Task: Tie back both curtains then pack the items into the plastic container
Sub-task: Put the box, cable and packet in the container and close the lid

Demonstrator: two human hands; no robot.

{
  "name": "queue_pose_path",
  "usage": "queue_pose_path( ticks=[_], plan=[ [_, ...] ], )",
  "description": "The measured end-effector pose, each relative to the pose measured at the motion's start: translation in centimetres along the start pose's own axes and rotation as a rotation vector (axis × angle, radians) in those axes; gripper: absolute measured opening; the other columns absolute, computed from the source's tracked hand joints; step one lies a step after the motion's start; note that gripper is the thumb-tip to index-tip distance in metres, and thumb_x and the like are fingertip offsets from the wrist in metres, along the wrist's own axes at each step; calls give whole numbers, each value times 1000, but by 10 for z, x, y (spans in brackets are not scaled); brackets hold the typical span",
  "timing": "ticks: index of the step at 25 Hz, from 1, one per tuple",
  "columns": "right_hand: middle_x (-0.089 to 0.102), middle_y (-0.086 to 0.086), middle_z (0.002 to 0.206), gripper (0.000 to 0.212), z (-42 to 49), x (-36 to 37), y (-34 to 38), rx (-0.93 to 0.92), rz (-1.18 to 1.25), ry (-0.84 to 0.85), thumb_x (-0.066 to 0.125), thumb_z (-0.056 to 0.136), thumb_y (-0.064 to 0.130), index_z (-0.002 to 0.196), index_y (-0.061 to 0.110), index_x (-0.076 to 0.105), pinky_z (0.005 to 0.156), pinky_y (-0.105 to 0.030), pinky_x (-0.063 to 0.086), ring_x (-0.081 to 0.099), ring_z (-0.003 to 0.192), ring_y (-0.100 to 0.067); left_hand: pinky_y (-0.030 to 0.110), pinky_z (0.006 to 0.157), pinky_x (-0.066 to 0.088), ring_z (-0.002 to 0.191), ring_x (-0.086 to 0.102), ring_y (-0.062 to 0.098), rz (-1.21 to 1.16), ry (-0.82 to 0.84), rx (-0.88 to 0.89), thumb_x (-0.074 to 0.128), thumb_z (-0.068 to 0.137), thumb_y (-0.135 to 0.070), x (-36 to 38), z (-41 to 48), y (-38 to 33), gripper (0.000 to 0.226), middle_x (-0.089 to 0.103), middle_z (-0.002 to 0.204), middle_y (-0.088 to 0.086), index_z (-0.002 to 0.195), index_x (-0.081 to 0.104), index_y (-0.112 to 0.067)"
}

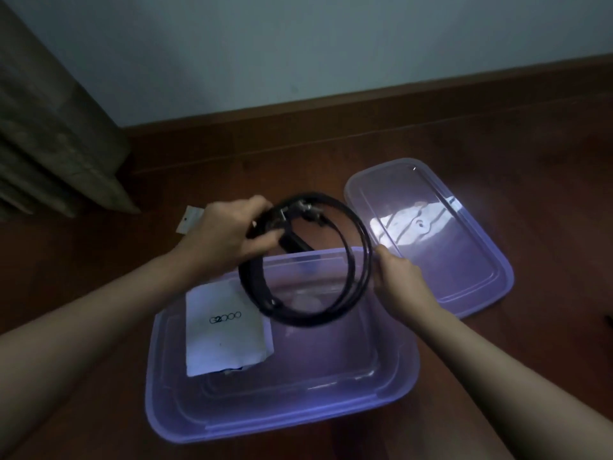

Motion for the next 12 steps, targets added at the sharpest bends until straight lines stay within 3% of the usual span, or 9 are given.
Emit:
queue_pose_path(
  ticks=[2, 4, 7, 9, 12],
  plan=[
    [63, -25, 107, 18, -3, -2, 0, 20, 23, 23, 38, 95, 25, 99, 10, 47, 66, -33, 27, 55, 100, -44, 8, 45, 25, 45, 38, 1, -24, 54, 5, 58, 82, -38, 5, -21, -16, 27, 44, 62, -11, 82, 58, -10],
    [63, -23, 110, 18, -2, -1, -3, 49, 67, 22, 37, 99, 23, 97, 10, 49, 68, -33, 29, 55, 101, -42, 18, 44, 25, 46, 42, 13, 64, 115, 45, 47, 82, -40, 20, -31, -30, 30, 45, 61, -6, 79, 54, -12],
    [67, -16, 110, 27, 1, 2, -7, 48, 108, -4, 34, 100, 23, 101, 8, 56, 79, -35, 42, 59, 104, -35, 33, 60, 30, 79, 60, 35, 311, 302, -77, 45, 89, -29, 53, -24, -42, 23, 61, 86, 12, 96, 51, -9],
    [68, -13, 111, 28, 3, 4, -9, 45, 111, -14, 34, 99, 20, 105, 7, 57, 86, -37, 46, 60, 105, -33, 36, 64, 31, 93, 58, 37, 407, 428, -155, 45, 91, -22, 75, -17, -47, 21, 62, 101, 15, 103, 49, -6],
    [69, -10, 112, 27, 5, 6, -10, 52, 90, -20, 34, 99, 18, 107, 7, 58, 85, -36, 45, 61, 104, -33, 35, 64, 33, 99, 58, 36, 420, 472, -224, 46, 92, -16, 94, -11, -49, 22, 62, 104, 17, 106, 52, -1]
  ],
)
Point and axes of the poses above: each hand's wrist, its own z-axis towards the middle knuckle, its own x-axis out of the palm, y = z × x, the point moved 5 cm from there along z, towards the middle knuckle
